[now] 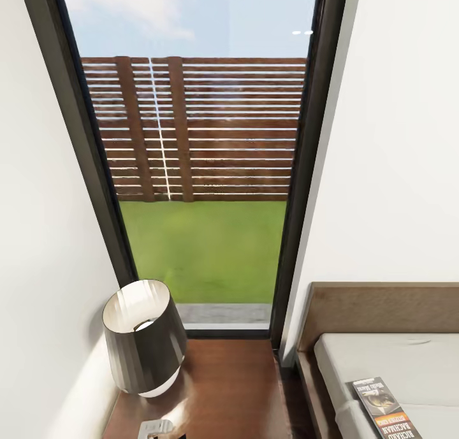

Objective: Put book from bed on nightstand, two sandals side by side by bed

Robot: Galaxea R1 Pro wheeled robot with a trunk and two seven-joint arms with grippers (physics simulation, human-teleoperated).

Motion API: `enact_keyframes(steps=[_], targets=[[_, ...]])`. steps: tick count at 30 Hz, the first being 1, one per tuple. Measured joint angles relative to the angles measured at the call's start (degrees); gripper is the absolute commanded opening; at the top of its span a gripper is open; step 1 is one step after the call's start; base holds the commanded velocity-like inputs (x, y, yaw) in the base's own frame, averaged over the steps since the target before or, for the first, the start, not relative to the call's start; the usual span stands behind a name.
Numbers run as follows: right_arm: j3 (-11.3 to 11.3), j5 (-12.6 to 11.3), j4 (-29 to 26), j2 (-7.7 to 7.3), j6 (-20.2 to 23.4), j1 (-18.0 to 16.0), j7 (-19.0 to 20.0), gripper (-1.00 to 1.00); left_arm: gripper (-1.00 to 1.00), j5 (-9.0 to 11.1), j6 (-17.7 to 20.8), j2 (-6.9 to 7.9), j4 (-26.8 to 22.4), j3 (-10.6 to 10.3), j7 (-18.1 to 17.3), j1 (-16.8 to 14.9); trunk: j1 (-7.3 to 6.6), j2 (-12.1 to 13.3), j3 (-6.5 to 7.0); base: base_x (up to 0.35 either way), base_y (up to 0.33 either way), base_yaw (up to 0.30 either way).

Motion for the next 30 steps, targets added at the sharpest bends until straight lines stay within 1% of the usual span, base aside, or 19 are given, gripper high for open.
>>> enact_keyframes(steps=[14, 30], targets=[[-0.06, -0.29, -0.01, -0.09, 0.01, 0.0, 0.1, 1.0, 1.0, 0.0, 0.0, 0.0, 0.01, 0.01, -0.09, 0.01, 0.0, 0.0, -0.08, 0.0, 0.0, 0.0], [-0.06, -0.22, -0.02, -0.09, 0.01, 0.0, 0.09, 1.0, 1.0, 0.0, 0.0, 0.0, 0.02, 0.0, -0.09, -0.02, 0.0, 0.0, -1.41, 0.0, 0.0, 0.0]])
